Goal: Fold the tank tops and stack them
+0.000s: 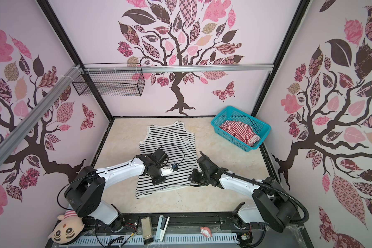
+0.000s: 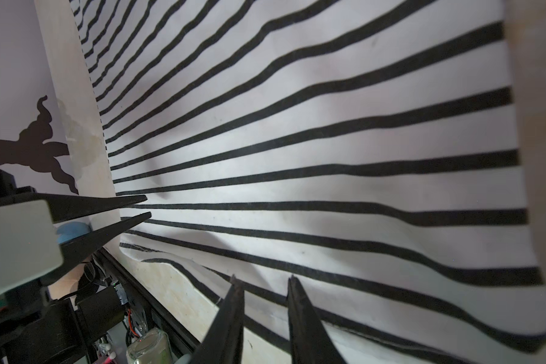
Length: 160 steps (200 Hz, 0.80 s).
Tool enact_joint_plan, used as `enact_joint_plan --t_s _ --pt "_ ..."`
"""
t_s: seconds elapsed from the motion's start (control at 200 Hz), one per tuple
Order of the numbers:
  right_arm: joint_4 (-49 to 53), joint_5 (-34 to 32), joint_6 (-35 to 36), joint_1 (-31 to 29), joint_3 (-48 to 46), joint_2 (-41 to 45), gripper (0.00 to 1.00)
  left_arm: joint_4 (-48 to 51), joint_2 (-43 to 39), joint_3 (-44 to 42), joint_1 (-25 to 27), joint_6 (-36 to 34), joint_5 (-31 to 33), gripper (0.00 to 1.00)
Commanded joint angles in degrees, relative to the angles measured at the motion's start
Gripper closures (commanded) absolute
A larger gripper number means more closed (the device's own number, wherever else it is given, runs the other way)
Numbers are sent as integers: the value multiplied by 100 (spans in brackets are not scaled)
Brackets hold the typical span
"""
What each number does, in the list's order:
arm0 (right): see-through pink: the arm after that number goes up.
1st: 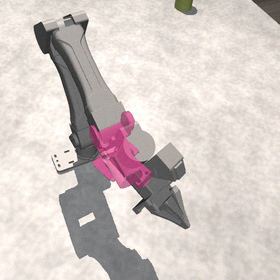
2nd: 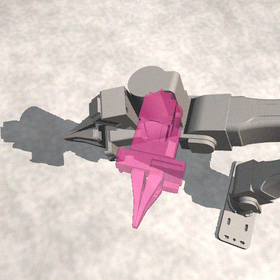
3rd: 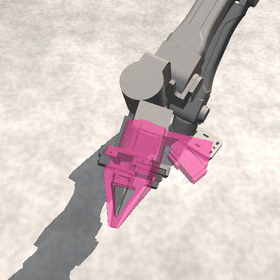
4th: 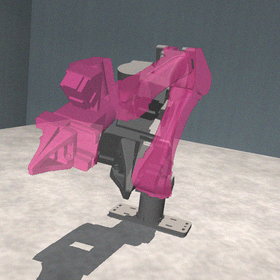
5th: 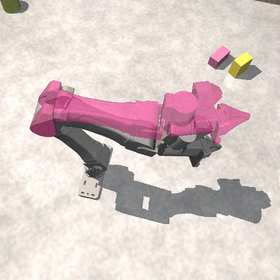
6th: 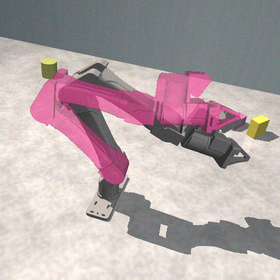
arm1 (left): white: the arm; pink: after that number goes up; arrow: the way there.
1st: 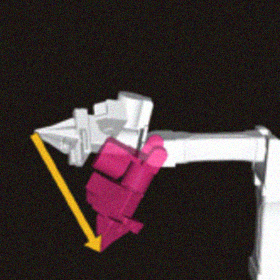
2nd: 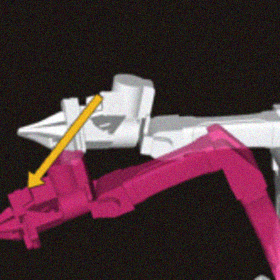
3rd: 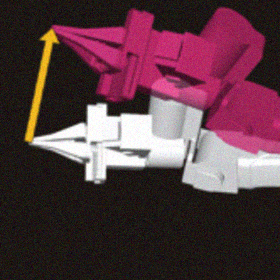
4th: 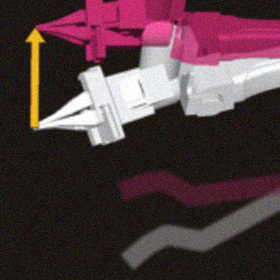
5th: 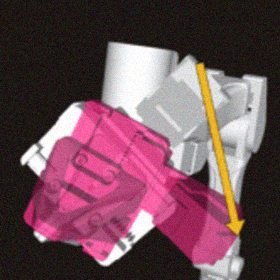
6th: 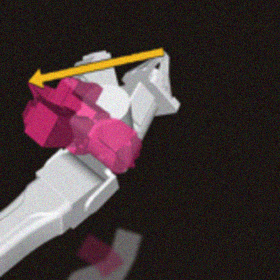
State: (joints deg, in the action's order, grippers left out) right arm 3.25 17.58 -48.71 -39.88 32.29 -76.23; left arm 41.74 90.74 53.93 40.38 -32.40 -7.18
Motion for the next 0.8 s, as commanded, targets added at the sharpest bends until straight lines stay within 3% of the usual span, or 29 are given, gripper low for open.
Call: enact_joint_plan --t_s 0.0,0.34,0.66,0.795 --pt "-65 -106 -103 -131 26 -25 72 36 -120 -33 142 172 -155 81" --pt "60 -118 -172 -293 -365 321 71 127 -460 -468 1008 452 -240 81" --pt "209 -152 -168 -294 -595 349 70 140 -217 -521 1071 482 -26 81" --pt "367 -216 -195 -293 -505 547 64 275 -401 -530 1046 391 145 81"
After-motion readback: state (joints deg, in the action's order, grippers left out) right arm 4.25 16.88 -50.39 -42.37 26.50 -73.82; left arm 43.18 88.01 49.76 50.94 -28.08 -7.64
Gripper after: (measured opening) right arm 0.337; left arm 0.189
